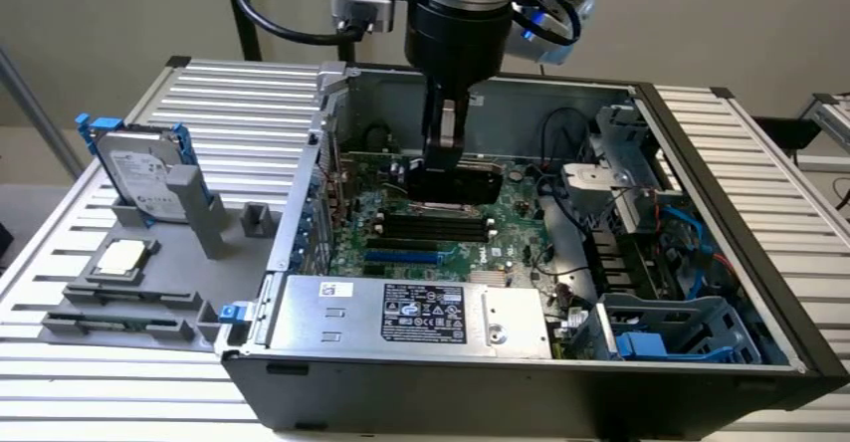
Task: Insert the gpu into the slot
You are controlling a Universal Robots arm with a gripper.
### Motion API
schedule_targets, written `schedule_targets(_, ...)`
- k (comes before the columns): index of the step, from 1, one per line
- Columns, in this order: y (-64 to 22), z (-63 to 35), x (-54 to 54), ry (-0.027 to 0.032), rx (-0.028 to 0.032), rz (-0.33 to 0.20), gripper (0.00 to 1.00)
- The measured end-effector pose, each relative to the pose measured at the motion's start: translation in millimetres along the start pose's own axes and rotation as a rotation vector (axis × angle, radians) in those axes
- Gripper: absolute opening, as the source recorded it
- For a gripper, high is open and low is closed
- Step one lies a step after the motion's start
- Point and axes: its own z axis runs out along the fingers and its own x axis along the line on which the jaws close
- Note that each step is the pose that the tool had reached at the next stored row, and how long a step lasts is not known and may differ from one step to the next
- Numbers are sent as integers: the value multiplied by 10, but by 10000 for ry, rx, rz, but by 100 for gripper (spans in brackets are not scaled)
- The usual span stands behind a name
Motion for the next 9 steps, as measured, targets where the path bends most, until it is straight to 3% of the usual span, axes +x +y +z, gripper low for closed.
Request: schedule_targets(9,45,165,8,0,0,0,26)
